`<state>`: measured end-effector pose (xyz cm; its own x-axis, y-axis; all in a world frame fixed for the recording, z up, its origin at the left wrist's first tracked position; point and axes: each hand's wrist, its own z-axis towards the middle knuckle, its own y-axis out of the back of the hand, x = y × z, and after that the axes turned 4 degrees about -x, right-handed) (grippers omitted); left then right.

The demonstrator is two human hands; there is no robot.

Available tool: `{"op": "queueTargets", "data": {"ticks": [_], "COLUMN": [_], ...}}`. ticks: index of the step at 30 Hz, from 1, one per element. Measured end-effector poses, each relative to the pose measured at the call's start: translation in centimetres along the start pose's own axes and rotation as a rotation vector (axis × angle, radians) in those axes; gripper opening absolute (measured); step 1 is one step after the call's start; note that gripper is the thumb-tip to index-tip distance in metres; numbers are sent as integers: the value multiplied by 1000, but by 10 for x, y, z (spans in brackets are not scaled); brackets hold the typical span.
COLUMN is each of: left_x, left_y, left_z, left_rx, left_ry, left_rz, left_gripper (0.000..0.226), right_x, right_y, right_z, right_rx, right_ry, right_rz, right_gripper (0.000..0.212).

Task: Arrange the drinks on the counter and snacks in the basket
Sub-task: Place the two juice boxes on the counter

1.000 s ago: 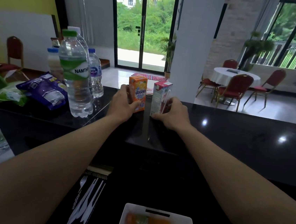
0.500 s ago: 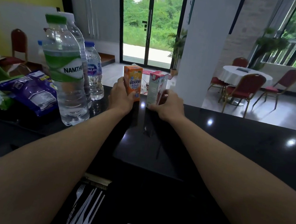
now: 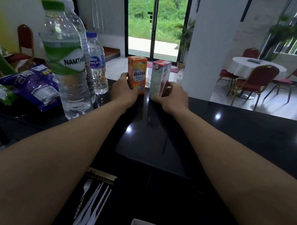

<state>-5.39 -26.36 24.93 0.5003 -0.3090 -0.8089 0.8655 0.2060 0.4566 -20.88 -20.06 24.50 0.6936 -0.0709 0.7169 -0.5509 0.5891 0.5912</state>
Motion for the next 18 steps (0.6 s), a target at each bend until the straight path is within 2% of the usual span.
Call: {"op": "queueTargets", "data": {"ticks": [9, 11, 14, 18], "left_x": [-9, -13, -21, -27], "left_y": [13, 19, 28, 45], "left_z": [-13, -21, -42, -72], "left_rx": [146, 180, 195, 204], "left_ry": [-19, -44, -66, -180], "left_rz": [135, 197, 284, 314], "left_gripper": [52, 57, 65, 57], "right_x": [-1, -1, 0, 5], "right_y": [13, 19, 32, 54], "right_z": [-10, -18, -38, -75], "right_rx": [121, 130, 110, 100], "right_ry": [-64, -34, 56, 159], "right_rz": [41, 30, -40, -100], "right_gripper": [56, 58, 77, 76]}}
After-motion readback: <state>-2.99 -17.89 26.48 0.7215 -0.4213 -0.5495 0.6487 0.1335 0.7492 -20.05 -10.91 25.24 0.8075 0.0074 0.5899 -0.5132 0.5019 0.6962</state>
